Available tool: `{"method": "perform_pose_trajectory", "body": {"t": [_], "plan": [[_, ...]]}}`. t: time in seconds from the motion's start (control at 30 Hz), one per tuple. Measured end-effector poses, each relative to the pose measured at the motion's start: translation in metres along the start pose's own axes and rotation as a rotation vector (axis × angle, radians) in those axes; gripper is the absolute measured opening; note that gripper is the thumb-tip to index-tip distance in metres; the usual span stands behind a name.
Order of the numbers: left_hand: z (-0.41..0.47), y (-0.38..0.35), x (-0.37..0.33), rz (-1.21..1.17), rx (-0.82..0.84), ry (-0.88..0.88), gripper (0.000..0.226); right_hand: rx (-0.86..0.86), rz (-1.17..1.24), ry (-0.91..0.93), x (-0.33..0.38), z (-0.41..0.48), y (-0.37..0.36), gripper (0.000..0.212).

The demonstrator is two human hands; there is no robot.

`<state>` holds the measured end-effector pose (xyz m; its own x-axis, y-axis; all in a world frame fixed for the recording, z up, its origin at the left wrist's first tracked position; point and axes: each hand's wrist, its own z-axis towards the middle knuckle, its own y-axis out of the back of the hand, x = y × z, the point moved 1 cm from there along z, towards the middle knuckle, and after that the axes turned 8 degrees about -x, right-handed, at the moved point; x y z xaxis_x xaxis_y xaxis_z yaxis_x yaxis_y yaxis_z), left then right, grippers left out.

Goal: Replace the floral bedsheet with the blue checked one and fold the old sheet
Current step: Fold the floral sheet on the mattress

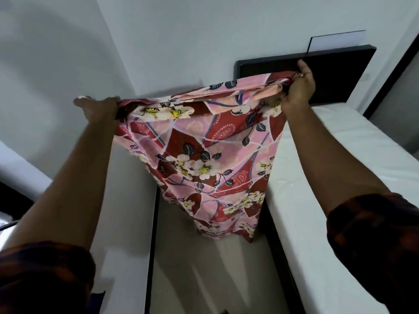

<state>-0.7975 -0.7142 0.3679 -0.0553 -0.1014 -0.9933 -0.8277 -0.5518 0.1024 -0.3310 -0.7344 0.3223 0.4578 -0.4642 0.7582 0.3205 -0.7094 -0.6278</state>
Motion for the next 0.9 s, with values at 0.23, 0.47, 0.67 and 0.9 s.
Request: {"method": "perform_pose_trajectory", "body": {"t": [0.23,0.47,0.67,0.9], "plan": [[0.007,-0.008,-0.005,-0.198,0.219,0.06,0.023,0.03,-0.091,-0.048,0.01,0.011,-0.002,0.035],[0.006,0.002,-0.02,-0.042,0.395,-0.114,0.058,0.303,0.119,-0.221,0.018,0.013,-0.004,0.058],[-0.002,0.0,0.005,0.518,0.182,-0.554,0.07,0.452,-0.311,0.097,-0.001,0.017,0.01,0.067],[0.002,0.015,0.009,0.795,0.077,-0.719,0.026,0.378,-0.456,0.296,-0.01,0.02,0.023,0.011]]}}
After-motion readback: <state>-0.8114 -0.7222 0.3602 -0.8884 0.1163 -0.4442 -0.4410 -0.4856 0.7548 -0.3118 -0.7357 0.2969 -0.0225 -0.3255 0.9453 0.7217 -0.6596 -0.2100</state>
